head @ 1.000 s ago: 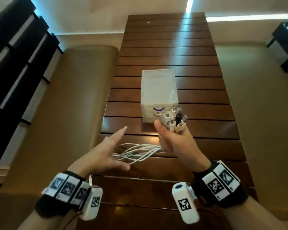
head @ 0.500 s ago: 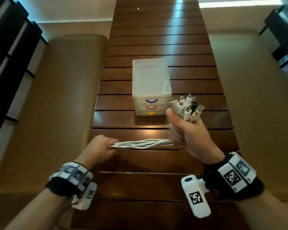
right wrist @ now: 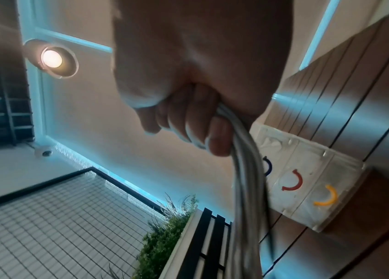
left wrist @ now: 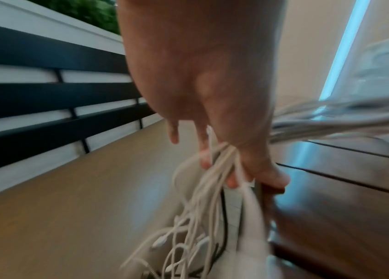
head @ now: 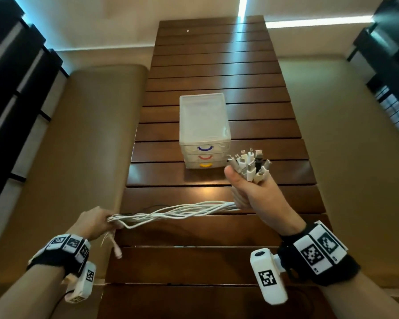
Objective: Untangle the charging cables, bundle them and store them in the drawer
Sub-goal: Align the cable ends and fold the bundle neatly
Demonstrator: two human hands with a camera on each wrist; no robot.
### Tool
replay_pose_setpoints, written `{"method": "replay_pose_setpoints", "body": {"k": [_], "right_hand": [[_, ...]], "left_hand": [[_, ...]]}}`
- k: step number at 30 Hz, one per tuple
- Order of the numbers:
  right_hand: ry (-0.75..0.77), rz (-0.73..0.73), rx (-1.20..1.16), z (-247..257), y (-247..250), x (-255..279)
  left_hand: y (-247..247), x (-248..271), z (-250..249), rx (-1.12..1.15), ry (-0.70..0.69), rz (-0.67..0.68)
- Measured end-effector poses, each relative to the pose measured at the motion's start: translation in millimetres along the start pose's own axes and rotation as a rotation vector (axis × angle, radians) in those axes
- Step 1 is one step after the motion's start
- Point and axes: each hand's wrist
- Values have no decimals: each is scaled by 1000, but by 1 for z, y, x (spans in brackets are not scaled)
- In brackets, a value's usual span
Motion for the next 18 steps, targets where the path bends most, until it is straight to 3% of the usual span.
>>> {"method": "replay_pose_setpoints", "body": {"k": [7, 10, 15, 18], "right_hand": [[23, 18, 88, 1, 1, -2], [71, 29, 231, 7, -8, -1], [78, 21, 306, 11, -14, -4], [91, 19, 300, 10, -18, -5]], "left_hand": [[-15, 9, 15, 36, 40, -135], [-28, 5, 5, -119, 42, -49], [-38, -9, -3, -57, 101, 67], [-18, -11, 0, -110, 142, 304]]}}
Point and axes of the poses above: each hand's wrist, its own x-axis away from the middle knuckle, its own y-axis out of the back of the hand, z = x × y, and after that the axes turned 12 degrees about -y, right-handed
